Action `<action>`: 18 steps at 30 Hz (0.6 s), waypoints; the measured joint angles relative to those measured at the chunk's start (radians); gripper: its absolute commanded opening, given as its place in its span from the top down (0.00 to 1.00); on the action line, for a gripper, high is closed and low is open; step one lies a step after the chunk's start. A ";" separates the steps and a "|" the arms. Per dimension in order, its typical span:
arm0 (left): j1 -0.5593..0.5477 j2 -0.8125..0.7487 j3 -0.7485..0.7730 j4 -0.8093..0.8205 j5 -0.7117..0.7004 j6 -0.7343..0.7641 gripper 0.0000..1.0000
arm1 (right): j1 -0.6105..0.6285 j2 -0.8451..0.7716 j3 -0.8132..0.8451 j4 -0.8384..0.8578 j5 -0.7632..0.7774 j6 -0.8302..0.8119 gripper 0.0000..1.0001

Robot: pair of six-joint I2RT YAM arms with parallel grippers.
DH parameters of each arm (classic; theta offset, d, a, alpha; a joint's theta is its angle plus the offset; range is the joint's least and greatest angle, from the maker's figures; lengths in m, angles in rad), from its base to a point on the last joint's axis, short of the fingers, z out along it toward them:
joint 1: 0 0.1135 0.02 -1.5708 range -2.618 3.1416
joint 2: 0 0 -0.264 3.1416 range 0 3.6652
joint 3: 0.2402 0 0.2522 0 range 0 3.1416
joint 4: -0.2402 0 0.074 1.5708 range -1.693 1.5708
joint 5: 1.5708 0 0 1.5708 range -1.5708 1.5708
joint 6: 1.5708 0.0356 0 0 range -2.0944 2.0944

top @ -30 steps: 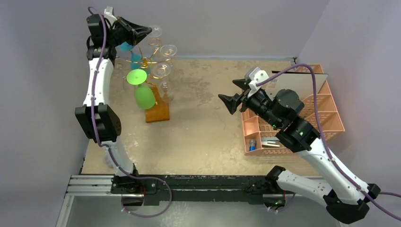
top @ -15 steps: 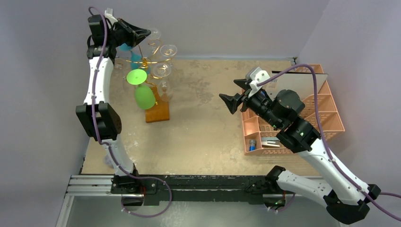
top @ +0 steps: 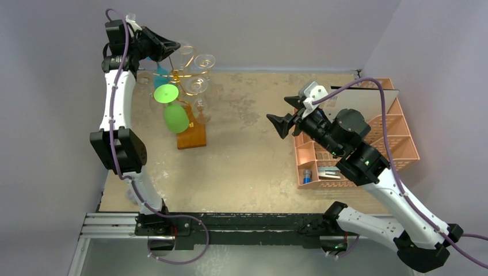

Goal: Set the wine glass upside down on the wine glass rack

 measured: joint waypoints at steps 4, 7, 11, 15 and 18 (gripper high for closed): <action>0.000 -0.013 0.000 -0.038 -0.032 0.033 0.82 | 0.000 0.000 0.001 0.000 0.000 0.000 0.27; 0.003 -0.024 0.000 -0.069 -0.055 0.058 0.75 | 0.000 0.000 0.001 0.000 0.000 0.000 0.27; 0.006 -0.036 0.010 -0.108 -0.080 0.088 0.69 | 0.000 -0.001 0.001 0.000 0.000 0.000 0.27; 0.006 -0.052 0.012 -0.141 -0.103 0.111 0.64 | 0.000 -0.002 0.002 -0.001 0.000 -0.001 0.27; 0.006 -0.066 0.025 -0.174 -0.124 0.134 0.58 | 0.000 -0.009 0.002 -0.005 0.002 -0.002 0.27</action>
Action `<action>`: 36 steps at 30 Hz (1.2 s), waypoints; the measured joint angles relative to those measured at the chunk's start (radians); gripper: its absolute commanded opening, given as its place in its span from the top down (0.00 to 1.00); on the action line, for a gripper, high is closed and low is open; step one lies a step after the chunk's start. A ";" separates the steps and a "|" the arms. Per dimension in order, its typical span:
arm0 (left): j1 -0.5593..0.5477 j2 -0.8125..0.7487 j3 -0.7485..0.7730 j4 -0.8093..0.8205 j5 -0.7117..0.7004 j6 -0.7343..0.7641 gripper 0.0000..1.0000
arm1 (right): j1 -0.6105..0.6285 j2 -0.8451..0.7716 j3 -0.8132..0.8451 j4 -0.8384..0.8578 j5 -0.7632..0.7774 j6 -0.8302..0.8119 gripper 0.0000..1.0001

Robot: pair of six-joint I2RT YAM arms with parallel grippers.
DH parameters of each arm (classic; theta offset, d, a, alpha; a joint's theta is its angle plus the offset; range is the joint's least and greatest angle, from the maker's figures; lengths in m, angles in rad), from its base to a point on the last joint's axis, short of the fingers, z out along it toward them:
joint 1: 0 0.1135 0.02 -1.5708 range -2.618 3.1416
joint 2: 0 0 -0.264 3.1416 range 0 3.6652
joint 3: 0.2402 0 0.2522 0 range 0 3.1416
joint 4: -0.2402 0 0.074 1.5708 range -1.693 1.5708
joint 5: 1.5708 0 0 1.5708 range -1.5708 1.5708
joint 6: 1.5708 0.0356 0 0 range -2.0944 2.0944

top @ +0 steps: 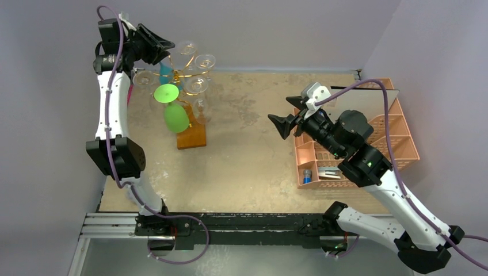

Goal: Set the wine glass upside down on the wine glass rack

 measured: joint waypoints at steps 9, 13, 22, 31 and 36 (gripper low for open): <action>0.000 -0.103 0.036 -0.086 -0.087 0.098 0.48 | 0.000 -0.031 0.000 -0.005 0.026 0.000 0.27; 0.000 -0.169 0.046 -0.127 -0.128 0.155 0.47 | 0.000 -0.032 0.001 -0.013 0.032 -0.001 0.26; 0.000 -0.397 0.018 -0.301 -0.248 0.300 0.42 | 0.000 -0.023 0.023 -0.057 0.079 0.017 0.27; 0.000 -0.737 -0.232 -0.443 -0.443 0.372 0.37 | 0.000 -0.013 0.094 -0.127 0.158 0.092 0.27; 0.000 -0.956 -0.370 -0.509 -0.521 0.402 0.35 | 0.000 -0.097 0.099 -0.164 0.292 0.122 0.22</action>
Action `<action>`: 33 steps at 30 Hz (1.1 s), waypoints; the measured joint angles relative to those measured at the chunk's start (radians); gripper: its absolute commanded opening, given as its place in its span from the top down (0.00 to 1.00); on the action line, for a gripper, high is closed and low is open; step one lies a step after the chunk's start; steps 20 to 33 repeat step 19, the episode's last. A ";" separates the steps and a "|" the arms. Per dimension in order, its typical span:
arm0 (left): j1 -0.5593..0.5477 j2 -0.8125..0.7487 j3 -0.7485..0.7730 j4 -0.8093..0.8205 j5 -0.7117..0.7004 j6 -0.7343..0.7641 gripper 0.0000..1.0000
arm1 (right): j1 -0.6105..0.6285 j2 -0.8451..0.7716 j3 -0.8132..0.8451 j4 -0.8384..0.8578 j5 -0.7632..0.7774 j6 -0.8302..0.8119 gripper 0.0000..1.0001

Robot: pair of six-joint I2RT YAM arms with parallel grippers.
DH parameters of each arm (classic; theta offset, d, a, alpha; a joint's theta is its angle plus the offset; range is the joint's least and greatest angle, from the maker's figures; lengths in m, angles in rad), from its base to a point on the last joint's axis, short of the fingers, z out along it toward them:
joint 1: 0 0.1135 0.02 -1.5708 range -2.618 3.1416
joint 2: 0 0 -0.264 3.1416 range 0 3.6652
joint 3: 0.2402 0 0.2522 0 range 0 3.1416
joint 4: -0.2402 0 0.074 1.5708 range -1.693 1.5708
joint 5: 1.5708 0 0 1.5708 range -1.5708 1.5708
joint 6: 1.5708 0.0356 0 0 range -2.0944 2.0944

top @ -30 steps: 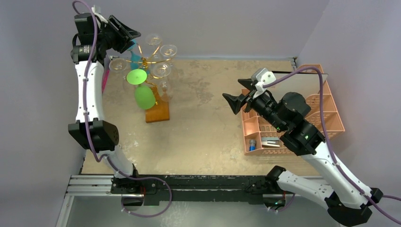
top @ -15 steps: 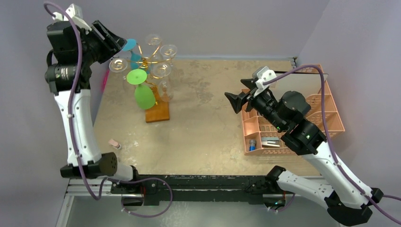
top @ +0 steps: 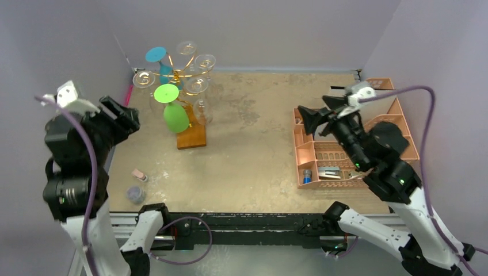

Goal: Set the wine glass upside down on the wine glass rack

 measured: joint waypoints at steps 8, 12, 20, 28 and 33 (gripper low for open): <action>0.000 -0.235 0.016 -0.032 -0.057 0.043 0.28 | 0.000 -0.205 0.021 -0.008 0.193 -0.068 0.01; 0.001 -0.245 0.108 -0.080 -0.067 0.068 0.25 | 0.000 -0.240 0.036 0.008 0.245 -0.119 0.01; 0.016 -0.241 0.241 -0.148 -0.083 0.095 0.17 | 0.000 -0.241 0.036 0.006 0.258 -0.161 0.01; 0.016 -0.241 0.241 -0.148 -0.083 0.095 0.17 | 0.000 -0.241 0.036 0.006 0.258 -0.161 0.01; 0.016 -0.241 0.241 -0.148 -0.083 0.095 0.17 | 0.000 -0.241 0.036 0.006 0.258 -0.161 0.01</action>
